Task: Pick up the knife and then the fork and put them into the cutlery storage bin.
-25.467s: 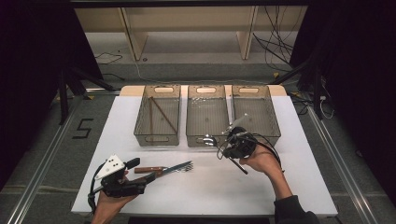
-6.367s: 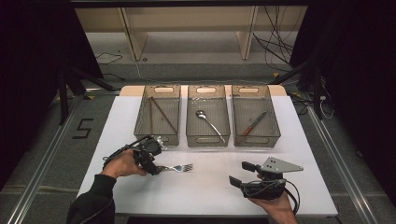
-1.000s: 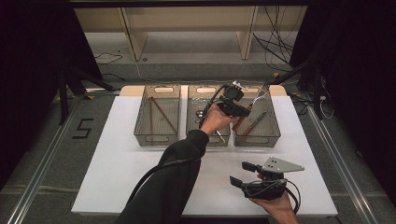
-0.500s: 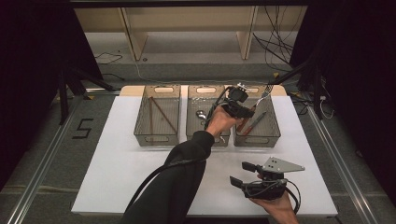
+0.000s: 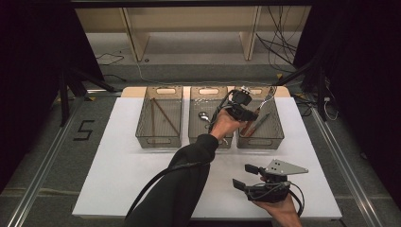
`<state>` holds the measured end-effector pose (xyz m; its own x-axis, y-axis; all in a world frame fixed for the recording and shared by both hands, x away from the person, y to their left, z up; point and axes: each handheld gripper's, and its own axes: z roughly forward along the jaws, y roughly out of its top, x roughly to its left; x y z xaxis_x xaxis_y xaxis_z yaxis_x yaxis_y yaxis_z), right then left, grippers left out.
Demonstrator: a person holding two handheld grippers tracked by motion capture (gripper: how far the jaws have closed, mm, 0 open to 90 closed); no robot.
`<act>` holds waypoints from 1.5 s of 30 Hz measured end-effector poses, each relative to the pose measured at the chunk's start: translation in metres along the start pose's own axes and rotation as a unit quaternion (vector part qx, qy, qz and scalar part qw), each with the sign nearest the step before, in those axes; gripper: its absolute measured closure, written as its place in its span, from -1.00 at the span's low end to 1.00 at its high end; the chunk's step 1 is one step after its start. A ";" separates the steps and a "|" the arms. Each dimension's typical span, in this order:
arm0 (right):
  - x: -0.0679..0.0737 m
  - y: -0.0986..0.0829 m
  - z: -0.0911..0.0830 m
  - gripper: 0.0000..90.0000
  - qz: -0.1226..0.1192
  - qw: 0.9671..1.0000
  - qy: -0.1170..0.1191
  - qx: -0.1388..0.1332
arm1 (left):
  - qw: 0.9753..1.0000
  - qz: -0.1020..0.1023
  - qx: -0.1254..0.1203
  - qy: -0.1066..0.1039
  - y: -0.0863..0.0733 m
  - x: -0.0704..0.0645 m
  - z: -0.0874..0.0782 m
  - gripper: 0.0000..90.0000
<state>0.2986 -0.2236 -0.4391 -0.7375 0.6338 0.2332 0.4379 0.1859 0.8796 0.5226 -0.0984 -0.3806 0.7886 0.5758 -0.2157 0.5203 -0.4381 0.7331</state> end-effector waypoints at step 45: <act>-0.002 0.000 0.001 -0.42 0.003 1.000 -0.006 0.002 | 0.999 -0.033 -0.017 0.001 -0.025 0.018 -0.059 -0.41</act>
<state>0.3005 -0.2240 -0.4403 -0.7285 0.6441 0.2333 0.4442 0.1848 0.8767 0.5044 -0.0364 -0.3651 0.7522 0.6040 -0.2633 0.5603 -0.3759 0.7381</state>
